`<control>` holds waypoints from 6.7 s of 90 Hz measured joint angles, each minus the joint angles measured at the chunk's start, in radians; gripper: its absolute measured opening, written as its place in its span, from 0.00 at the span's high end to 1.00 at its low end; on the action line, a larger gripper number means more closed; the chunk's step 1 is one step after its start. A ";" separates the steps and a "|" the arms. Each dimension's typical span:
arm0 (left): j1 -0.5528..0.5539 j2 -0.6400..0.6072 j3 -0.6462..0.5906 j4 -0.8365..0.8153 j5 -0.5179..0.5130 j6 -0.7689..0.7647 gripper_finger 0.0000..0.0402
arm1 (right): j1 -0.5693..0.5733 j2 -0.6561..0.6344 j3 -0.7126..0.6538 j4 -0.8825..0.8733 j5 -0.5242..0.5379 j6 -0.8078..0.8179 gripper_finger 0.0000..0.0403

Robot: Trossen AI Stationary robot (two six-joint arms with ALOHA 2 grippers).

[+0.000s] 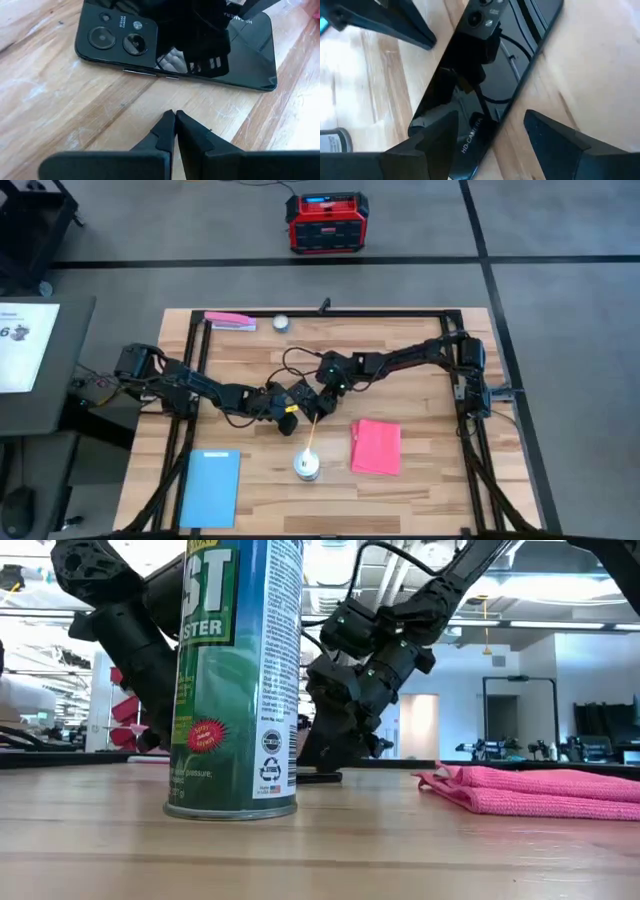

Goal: Apply microfiber cloth
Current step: Spray the back of the black cellphone using the spray bottle

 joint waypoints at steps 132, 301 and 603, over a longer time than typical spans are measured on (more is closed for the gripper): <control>0.088 0.115 -0.072 0.301 0.009 0.048 1.00 | 0.056 0.000 -0.018 0.093 -0.035 0.077 0.47; 0.038 -0.054 -0.123 0.218 -0.017 0.144 1.00 | 0.070 -0.002 -0.015 0.059 0.185 -0.178 0.99; 0.174 0.126 -0.121 0.642 0.364 -0.087 0.76 | 0.110 -0.037 -0.080 -0.010 0.214 -0.132 1.00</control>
